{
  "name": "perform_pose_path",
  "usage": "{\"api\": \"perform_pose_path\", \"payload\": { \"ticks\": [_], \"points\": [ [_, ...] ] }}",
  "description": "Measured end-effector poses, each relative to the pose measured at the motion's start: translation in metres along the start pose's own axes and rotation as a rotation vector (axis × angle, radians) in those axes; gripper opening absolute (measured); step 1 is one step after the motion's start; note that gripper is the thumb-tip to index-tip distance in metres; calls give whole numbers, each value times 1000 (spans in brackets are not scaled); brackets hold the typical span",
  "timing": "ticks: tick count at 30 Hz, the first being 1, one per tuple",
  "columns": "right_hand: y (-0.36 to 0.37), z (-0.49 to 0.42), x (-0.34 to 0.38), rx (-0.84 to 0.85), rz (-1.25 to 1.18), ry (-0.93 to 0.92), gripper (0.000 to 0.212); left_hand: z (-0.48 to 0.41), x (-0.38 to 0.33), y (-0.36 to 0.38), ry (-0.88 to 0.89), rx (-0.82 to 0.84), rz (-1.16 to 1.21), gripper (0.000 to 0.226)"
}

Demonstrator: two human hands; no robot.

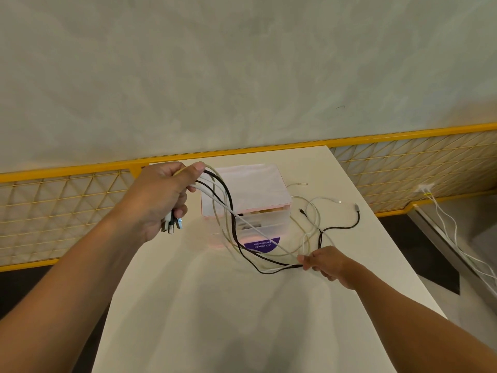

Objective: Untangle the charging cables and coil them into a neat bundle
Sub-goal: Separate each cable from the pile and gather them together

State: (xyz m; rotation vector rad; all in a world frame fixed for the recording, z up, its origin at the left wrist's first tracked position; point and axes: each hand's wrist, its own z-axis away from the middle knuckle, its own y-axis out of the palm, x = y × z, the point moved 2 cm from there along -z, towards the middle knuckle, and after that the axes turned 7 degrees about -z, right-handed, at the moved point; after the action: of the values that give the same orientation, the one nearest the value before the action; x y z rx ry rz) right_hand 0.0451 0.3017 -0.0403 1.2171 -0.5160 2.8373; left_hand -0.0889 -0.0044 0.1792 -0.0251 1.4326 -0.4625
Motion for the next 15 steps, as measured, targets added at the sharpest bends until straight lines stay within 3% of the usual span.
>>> {"api": "perform_pose_path", "payload": {
  "ticks": [5, 9, 11, 15],
  "points": [
    [4, -1, -1, -6, 56, -25, 41, 4, 3, 7, -18, 40, 3, 39],
    [8, 6, 20, 48, 107, -114, 22, 4, -3, 5, -28, 50, 15, 38],
    [9, 13, 43, 65, 79, -198, 13, 5, -5, 6, -26, 49, 1, 38],
    [18, 44, 111, 123, -81, -468, 22, 6, -9, 12, -10, 66, -46, 41]
  ]
}}
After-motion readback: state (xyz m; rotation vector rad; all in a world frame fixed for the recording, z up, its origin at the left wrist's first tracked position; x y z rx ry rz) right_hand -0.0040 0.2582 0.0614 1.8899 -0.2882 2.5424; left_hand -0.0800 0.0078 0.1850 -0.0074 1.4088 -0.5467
